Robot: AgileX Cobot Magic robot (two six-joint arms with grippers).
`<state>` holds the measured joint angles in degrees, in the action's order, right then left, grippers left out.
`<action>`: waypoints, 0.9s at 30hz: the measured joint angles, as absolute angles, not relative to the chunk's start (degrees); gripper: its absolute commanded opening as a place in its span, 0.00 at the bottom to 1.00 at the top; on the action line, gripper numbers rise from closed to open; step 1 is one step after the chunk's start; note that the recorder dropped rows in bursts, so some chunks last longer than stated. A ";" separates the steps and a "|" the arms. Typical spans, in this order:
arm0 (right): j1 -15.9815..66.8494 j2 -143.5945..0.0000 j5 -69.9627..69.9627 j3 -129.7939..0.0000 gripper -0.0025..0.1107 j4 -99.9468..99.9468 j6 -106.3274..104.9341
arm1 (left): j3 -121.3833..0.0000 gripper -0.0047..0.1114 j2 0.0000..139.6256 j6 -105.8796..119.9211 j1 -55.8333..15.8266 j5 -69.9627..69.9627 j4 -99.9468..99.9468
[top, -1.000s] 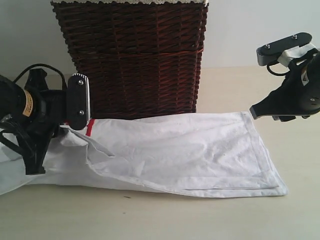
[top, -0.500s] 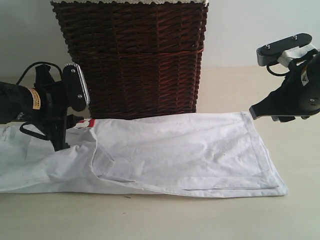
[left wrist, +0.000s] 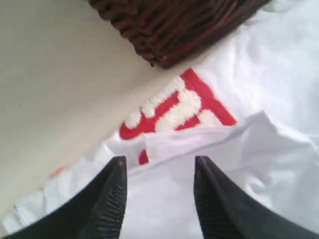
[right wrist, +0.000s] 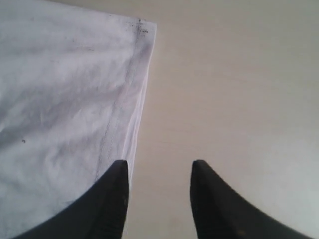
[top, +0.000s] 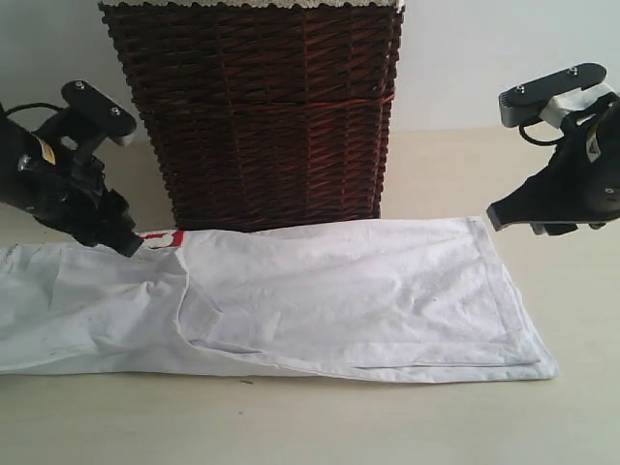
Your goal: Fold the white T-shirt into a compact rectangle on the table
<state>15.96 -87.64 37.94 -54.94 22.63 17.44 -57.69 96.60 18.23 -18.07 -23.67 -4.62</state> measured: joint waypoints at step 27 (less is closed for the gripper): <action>15.96 -75.42 52.37 -60.54 0.28 -4.54 -2.24 | -60.49 0.51 97.05 1.71 -3.55 -37.69 0.00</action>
<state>15.96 -75.42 52.37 -60.54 -4.54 -2.24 -60.49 97.05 1.71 -3.55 -37.69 0.00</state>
